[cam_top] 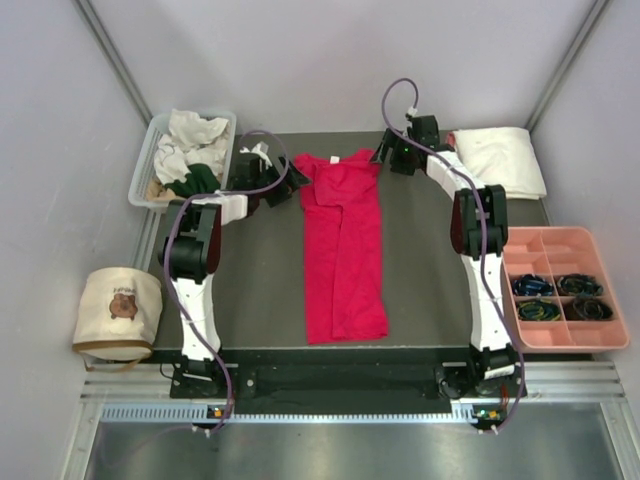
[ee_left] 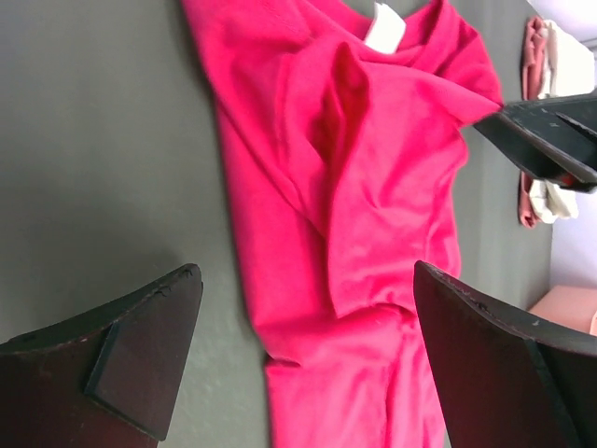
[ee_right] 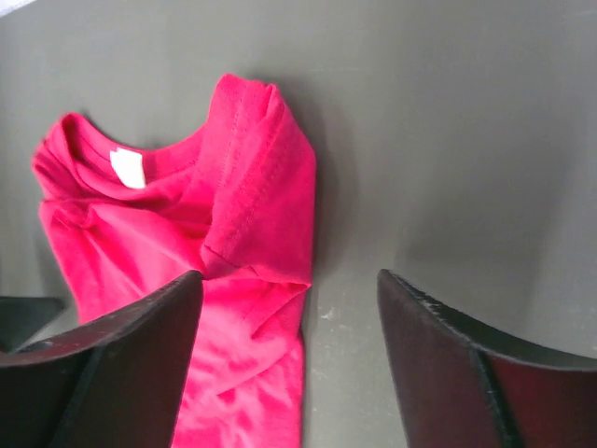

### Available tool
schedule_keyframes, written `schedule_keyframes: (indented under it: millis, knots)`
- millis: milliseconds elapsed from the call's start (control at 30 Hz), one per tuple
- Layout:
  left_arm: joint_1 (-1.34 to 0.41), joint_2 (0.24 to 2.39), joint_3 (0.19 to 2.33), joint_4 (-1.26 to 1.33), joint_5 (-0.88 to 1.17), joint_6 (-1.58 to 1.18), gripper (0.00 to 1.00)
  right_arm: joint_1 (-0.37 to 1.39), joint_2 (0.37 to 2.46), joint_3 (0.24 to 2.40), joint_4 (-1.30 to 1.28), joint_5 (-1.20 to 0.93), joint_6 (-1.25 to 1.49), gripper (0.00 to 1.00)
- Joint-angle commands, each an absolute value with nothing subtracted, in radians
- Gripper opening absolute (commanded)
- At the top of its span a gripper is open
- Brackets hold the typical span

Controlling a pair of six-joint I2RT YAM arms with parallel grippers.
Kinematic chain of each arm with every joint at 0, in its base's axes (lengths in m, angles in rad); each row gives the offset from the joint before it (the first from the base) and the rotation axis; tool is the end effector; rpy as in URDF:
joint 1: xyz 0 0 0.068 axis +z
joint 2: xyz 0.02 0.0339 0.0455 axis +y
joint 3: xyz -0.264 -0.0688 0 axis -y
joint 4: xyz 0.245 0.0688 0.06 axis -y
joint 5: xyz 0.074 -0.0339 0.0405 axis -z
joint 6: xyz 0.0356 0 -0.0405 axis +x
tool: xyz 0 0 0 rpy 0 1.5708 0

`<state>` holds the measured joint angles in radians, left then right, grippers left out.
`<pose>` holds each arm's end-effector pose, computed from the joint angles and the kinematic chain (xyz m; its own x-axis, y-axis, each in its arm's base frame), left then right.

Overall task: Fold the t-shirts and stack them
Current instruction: Grab the bottom of the folded rectangular tshirt with both arms

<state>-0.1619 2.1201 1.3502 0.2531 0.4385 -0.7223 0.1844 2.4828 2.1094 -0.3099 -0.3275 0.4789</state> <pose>0.4593 -0.0903 0.1587 -0.7032 -0.4916 -0.5136 0.0604 0.6784 -0.7322 0.5507 0.1144 0.1736 -0.7438 0.3051 -0.5947 -0.0857 0.8388 0.5376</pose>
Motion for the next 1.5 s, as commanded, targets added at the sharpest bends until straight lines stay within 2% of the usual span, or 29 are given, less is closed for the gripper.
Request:
schedule_keyframes:
  millis: [0, 67, 167, 533, 900, 1000, 1133, 1167, 1233, 1267, 1333, 1400, 1467]
  knots:
    - [-0.144, 2.160, 1.419, 0.241, 0.471, -0.699, 0.99, 0.160, 2.487, 2.135, -0.252, -0.390, 0.541, 0.71]
    - [-0.141, 2.174, 1.420, 0.244, 0.476, -0.700, 0.99, 0.155, 2.488, 2.131, -0.232, -0.406, 0.555, 0.64]
    - [-0.138, 2.187, 1.422, 0.248, 0.477, -0.698, 0.99, 0.146, 2.499, 2.123, -0.204, -0.449, 0.584, 0.60]
    - [-0.129, 2.296, 1.544, 0.241, 0.495, -0.670, 0.98, 0.144, 2.554, 2.151, -0.163, -0.589, 0.634, 0.58]
    - [-0.129, 2.450, 1.758, 0.183, 0.517, -0.634, 0.95, 0.143, 2.589, 2.171, -0.144, -0.612, 0.658, 0.41]
    - [-0.127, 2.491, 1.822, 0.172, 0.526, -0.624, 0.91, 0.143, 2.594, 2.174, -0.140, -0.612, 0.660, 0.32]
    - [-0.129, 2.543, 1.864, 0.175, 0.546, -0.624, 0.79, 0.141, 2.602, 2.181, -0.133, -0.614, 0.667, 0.20]
    - [-0.127, 2.549, 1.870, 0.181, 0.552, -0.629, 0.65, 0.141, 2.606, 2.187, -0.133, -0.615, 0.669, 0.19]
    - [-0.127, 2.568, 1.885, 0.199, 0.566, -0.638, 0.52, 0.141, 2.609, 2.191, -0.132, -0.617, 0.672, 0.13]
    - [-0.129, 2.574, 1.888, 0.204, 0.571, -0.646, 0.36, 0.140, 2.611, 2.192, -0.129, -0.620, 0.673, 0.11]
    - [-0.129, 2.591, 1.908, 0.209, 0.578, -0.652, 0.21, 0.140, 2.611, 2.192, -0.123, -0.620, 0.678, 0.05]
    - [-0.129, 2.600, 1.927, 0.210, 0.584, -0.657, 0.07, 0.138, 2.611, 2.191, -0.118, -0.620, 0.681, 0.03]
    - [-0.130, 2.609, 1.934, 0.215, 0.589, -0.660, 0.06, 0.137, 2.611, 2.189, -0.103, -0.618, 0.689, 0.01]
